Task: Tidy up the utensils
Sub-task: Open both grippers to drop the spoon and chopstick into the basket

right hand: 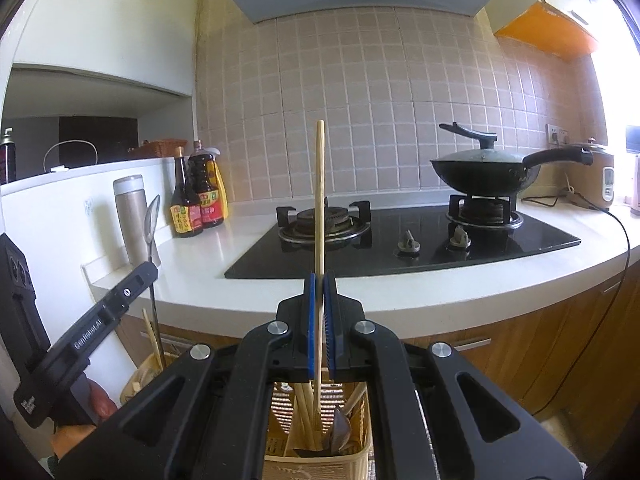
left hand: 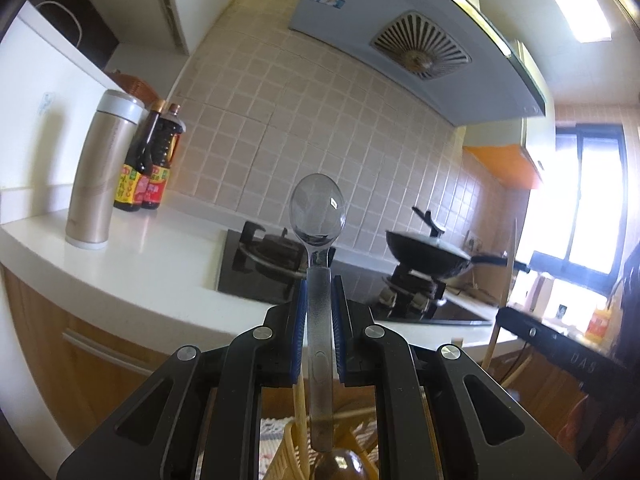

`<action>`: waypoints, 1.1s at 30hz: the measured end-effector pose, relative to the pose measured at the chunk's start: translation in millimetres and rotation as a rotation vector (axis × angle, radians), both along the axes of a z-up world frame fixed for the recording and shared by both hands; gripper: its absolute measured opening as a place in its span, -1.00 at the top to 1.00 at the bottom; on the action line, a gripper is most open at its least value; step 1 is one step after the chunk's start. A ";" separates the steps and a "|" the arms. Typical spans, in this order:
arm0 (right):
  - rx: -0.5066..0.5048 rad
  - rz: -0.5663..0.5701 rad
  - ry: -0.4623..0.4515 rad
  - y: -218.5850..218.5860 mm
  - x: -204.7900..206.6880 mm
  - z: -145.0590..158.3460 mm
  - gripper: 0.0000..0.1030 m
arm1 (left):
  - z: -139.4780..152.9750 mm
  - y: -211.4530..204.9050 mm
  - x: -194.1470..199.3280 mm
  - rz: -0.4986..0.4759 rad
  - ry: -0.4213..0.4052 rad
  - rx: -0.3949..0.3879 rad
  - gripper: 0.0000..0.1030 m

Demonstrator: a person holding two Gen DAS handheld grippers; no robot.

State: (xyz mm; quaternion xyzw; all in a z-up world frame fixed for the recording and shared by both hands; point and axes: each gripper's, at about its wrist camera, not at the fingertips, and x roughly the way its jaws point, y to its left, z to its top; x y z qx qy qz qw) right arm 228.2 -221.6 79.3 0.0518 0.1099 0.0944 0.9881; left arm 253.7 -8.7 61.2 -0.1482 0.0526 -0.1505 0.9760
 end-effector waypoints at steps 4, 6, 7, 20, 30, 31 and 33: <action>0.006 0.014 0.018 -2.0 0.3 -5.5 0.95 | -5.1 5.4 -7.6 -0.047 -0.023 -0.024 0.78; 0.021 0.021 0.024 -5.3 -3.2 -7.1 0.94 | -2.4 9.4 -13.0 -0.060 -0.029 -0.039 0.78; 0.022 0.024 0.026 -6.2 -4.4 -7.2 0.94 | -1.0 10.5 -15.7 -0.071 -0.031 -0.038 0.78; 0.059 0.107 0.127 -21.9 -40.7 -9.7 0.25 | 17.0 20.0 -57.9 -0.158 0.005 0.024 -0.17; 0.003 0.144 0.137 -23.8 -143.1 -6.1 -0.07 | 36.9 14.0 -162.4 -0.163 0.047 0.112 -0.82; -0.008 0.143 0.133 -22.7 -151.0 -6.6 -0.13 | 37.0 13.0 -169.1 -0.153 0.050 0.112 -0.84; -0.032 0.138 0.119 -20.1 -168.9 -9.4 -0.23 | 35.5 10.2 -181.3 -0.142 0.053 0.109 -0.85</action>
